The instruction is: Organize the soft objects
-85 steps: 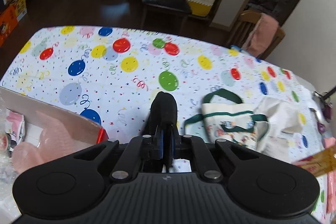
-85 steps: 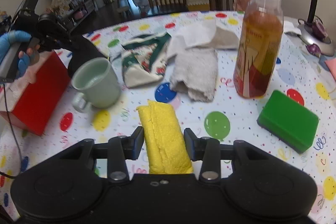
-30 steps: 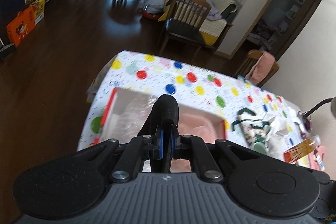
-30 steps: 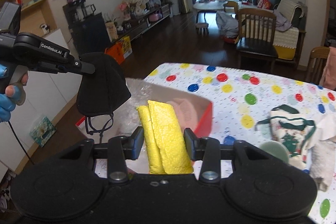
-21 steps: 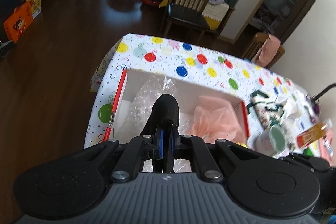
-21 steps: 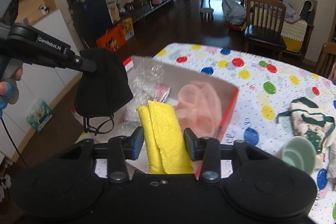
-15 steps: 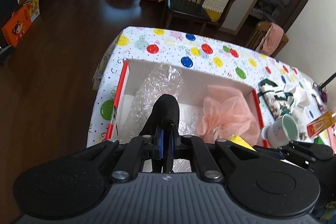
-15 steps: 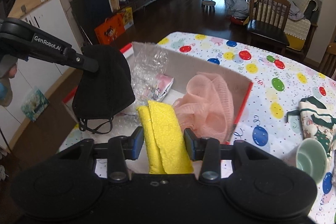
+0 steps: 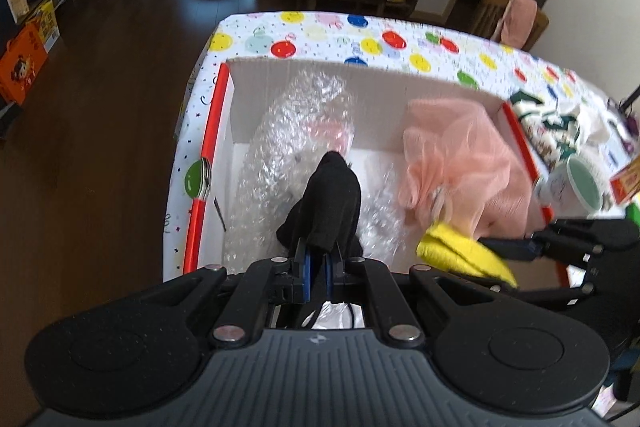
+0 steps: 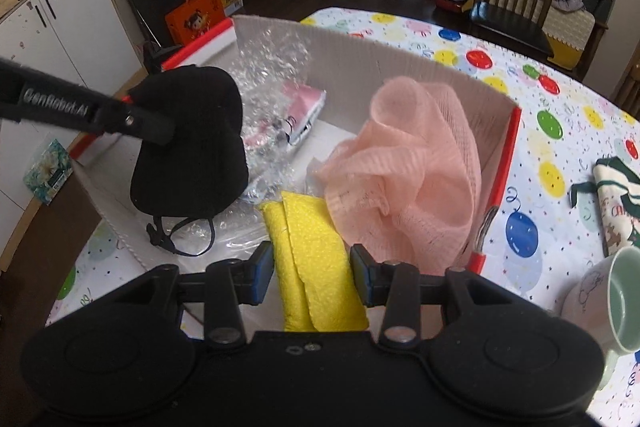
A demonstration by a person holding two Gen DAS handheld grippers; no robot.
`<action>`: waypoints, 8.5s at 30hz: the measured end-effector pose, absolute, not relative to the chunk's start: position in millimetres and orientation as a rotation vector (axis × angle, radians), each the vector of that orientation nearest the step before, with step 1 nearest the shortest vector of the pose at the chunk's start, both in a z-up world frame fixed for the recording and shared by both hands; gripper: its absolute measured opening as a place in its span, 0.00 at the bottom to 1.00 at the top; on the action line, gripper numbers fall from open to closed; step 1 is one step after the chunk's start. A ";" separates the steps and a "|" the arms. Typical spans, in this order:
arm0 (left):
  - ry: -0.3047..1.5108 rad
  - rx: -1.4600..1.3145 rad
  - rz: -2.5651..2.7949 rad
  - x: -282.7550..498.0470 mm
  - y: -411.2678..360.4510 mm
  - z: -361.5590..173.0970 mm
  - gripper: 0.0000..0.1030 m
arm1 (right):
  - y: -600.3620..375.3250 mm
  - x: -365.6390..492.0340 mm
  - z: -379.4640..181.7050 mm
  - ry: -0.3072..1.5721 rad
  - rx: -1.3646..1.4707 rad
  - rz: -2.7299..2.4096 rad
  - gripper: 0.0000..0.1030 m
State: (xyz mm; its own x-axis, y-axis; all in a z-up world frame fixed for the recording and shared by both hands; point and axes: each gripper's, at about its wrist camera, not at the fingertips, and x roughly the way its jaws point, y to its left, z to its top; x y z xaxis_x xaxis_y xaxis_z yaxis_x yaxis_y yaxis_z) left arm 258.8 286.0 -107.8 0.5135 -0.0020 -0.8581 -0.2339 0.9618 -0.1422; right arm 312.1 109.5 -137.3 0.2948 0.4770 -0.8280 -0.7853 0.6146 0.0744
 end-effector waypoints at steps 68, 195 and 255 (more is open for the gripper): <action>0.728 -0.220 -0.167 281.3 58.0 -22.9 1.00 | -155.8 291.5 -28.0 0.627 -0.081 0.763 1.00; 0.938 -0.341 -0.115 360.3 69.1 31.2 0.20 | -217.8 365.2 -17.0 0.731 -0.122 0.705 0.76; 1.127 -0.251 0.068 305.9 294.1 -109.7 0.20 | 129.1 309.6 -126.2 0.858 -0.466 0.777 0.75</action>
